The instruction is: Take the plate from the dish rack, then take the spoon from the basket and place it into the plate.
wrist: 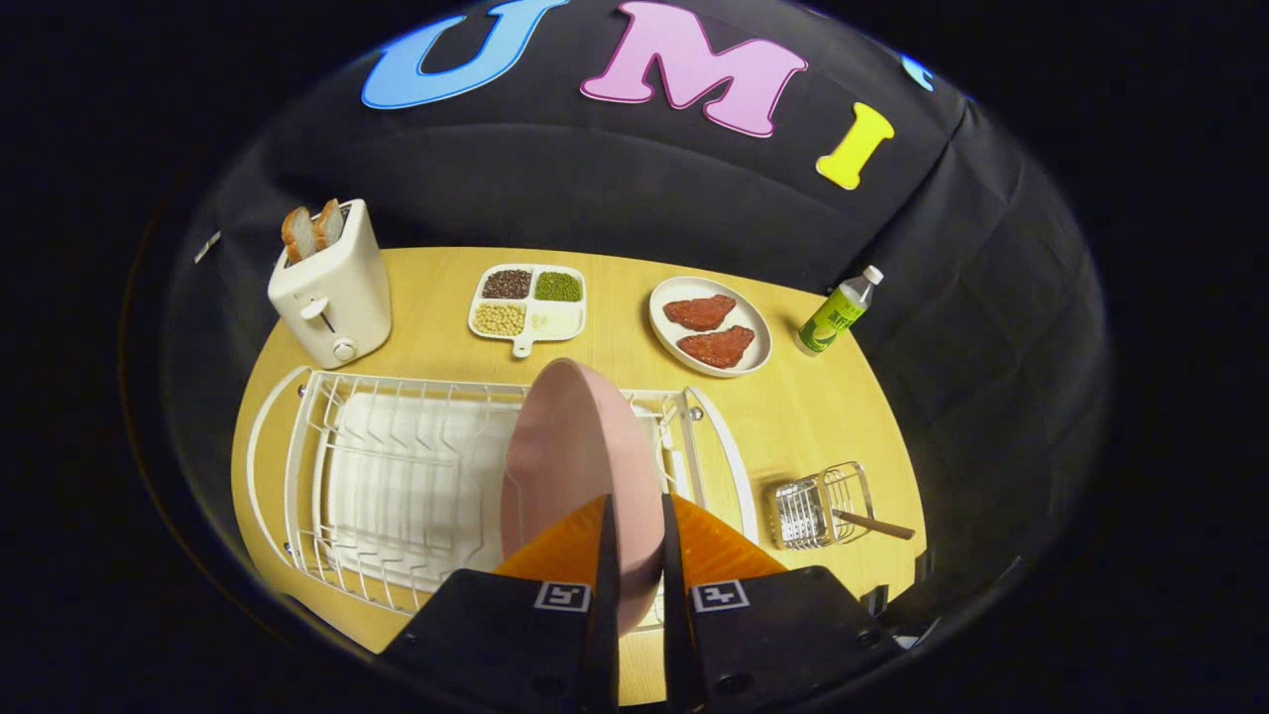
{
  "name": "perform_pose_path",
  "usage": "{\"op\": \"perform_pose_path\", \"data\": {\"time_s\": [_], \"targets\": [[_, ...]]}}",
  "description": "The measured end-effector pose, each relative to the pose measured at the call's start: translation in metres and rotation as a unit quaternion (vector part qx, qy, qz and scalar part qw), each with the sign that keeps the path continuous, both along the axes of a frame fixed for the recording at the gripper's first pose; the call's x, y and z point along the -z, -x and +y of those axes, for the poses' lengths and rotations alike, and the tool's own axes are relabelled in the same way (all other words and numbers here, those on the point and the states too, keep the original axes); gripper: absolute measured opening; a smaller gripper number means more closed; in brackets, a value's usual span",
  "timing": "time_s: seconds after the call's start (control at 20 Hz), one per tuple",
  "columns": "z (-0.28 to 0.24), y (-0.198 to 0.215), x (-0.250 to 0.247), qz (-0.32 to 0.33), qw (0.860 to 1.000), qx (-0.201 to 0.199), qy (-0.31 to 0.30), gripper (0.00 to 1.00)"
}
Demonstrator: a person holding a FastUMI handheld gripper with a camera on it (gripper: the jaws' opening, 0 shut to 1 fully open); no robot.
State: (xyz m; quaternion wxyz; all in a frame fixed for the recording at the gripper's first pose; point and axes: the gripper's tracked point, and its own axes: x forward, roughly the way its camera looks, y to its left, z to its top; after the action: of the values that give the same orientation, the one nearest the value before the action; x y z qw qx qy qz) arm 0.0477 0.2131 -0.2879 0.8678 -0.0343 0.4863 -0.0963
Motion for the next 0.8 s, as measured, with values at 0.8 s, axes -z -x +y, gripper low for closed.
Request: {"op": "perform_pose_path", "data": {"time_s": [0.8], "targets": [[-0.017,-0.027,-0.074,-0.067,0.992,-0.093,0.043,0.18]]}}
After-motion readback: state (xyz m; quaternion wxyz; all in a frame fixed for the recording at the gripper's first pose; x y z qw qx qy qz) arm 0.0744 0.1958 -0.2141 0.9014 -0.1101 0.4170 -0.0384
